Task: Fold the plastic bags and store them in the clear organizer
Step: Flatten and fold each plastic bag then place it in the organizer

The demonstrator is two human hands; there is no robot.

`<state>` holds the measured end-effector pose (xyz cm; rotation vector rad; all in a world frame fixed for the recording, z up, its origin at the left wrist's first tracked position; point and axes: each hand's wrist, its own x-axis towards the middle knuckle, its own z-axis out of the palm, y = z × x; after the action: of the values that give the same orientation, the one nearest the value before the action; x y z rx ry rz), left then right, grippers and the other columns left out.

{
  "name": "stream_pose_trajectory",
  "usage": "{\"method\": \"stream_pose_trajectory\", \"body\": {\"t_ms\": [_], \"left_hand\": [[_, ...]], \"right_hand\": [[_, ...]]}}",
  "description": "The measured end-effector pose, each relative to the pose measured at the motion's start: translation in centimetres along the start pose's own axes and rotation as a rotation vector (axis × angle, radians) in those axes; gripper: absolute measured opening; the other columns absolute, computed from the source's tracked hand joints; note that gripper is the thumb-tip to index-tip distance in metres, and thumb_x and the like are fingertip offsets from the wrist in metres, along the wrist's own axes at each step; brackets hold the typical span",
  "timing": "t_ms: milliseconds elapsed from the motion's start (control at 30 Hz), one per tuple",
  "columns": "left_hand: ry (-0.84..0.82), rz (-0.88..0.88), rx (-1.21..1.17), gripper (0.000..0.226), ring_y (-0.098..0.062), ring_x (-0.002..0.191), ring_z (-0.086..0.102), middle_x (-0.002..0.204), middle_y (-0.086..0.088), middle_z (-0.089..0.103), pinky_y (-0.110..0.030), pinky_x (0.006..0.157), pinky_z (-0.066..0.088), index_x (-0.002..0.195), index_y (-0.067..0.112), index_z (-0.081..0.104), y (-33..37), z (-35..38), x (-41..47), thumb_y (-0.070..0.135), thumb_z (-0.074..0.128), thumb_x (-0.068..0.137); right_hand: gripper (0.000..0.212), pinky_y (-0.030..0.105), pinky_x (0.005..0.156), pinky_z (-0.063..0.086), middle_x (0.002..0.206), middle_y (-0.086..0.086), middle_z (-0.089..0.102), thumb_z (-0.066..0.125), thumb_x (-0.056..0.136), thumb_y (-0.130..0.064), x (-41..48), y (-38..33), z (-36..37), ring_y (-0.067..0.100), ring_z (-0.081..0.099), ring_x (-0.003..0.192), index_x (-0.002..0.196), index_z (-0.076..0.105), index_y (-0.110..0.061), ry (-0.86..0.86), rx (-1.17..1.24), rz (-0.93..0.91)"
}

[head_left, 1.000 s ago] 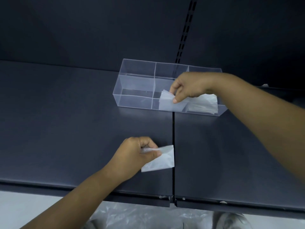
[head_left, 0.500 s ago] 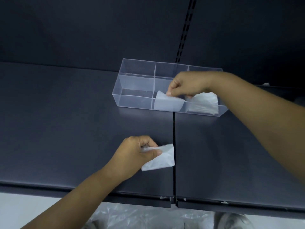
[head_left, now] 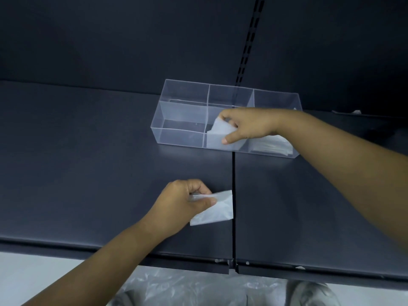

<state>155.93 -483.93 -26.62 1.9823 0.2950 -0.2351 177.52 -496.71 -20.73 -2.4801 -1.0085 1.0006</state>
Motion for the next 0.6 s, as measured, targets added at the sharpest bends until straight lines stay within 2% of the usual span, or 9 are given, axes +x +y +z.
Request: {"method": "stream_pose_trajectory", "body": {"t_ms": [67,100,267,333,400,433,500,600], "left_hand": [[-0.002,-0.003,0.006,0.013,0.001,0.060,0.059,0.069,0.014,0.068,-0.013,0.057,0.045,0.071,0.026,0.068,0.0,0.0,0.0,0.027,0.074,0.082],[-0.004,-0.003,0.006,0.013,0.001,0.060,0.059,0.069,0.014,0.068,-0.013,0.057,0.046,0.071,0.026,0.068,0.0,0.0,0.0,0.027,0.074,0.082],[-0.003,-0.001,0.009,0.013,0.002,0.061,0.059,0.068,0.015,0.068,-0.013,0.058,0.045,0.071,0.026,0.068,0.0,0.0,0.0,0.026,0.073,0.083],[-0.004,0.008,0.022,0.012,0.001,0.065,0.060,0.073,0.016,0.068,-0.014,0.062,0.045,0.072,0.027,0.068,0.1,-0.1,0.0,0.028,0.073,0.082],[0.023,0.081,0.032,0.011,0.003,0.082,0.061,0.089,0.018,0.066,-0.014,0.074,0.043,0.072,0.028,0.069,0.5,-0.4,0.1,0.025,0.074,0.081],[0.056,0.126,0.026,0.012,0.005,0.094,0.058,0.104,0.021,0.062,-0.012,0.080,0.040,0.071,0.028,0.069,0.9,-0.7,0.4,0.023,0.075,0.080],[0.134,0.172,-0.032,0.012,0.011,0.114,0.048,0.131,0.028,0.045,-0.006,0.087,0.036,0.071,0.031,0.070,2.0,-1.8,1.0,0.023,0.076,0.078],[0.188,0.189,-0.173,0.006,0.017,0.124,0.037,0.145,0.030,0.031,-0.006,0.092,0.034,0.078,0.034,0.072,4.1,-3.2,1.8,0.029,0.075,0.078]], "right_hand": [[0.035,0.017,0.067,0.050,0.086,-0.010,0.062,0.075,0.082,-0.023,-0.3,0.1,-0.3,-0.003,0.061,0.075,0.112,0.058,-0.023,0.039,0.107,-0.021],[0.032,0.014,0.062,0.047,0.082,-0.013,0.061,0.075,0.081,-0.021,-0.5,0.0,-0.5,-0.005,0.059,0.069,0.109,0.061,-0.024,0.060,0.130,-0.028],[0.019,0.027,0.076,0.048,0.089,-0.008,0.066,0.073,0.082,-0.012,-0.5,0.2,-1.1,0.012,0.060,0.083,0.097,0.066,-0.022,0.144,0.133,-0.020],[0.018,0.027,0.074,0.048,0.090,-0.005,0.066,0.072,0.082,-0.010,-0.6,0.3,-1.1,0.014,0.060,0.083,0.094,0.065,-0.022,0.168,0.159,-0.010],[0.017,0.020,0.067,0.049,0.088,-0.003,0.067,0.070,0.084,-0.008,-0.8,0.3,-1.5,0.012,0.061,0.080,0.093,0.065,-0.021,0.204,0.248,-0.017],[0.017,0.017,0.065,0.049,0.086,-0.002,0.067,0.070,0.084,-0.006,-1.1,0.2,-1.8,0.011,0.061,0.077,0.093,0.065,-0.021,0.223,0.299,-0.028],[0.018,0.013,0.064,0.048,0.085,-0.002,0.067,0.069,0.084,-0.004,-1.9,-0.3,-2.7,0.007,0.060,0.074,0.092,0.065,-0.020,0.262,0.367,-0.082],[0.017,0.014,0.066,0.049,0.082,-0.005,0.068,0.069,0.084,-0.005,-3.9,-1.6,-3.4,0.002,0.062,0.073,0.092,0.066,-0.020,0.244,0.405,-0.190]]}}
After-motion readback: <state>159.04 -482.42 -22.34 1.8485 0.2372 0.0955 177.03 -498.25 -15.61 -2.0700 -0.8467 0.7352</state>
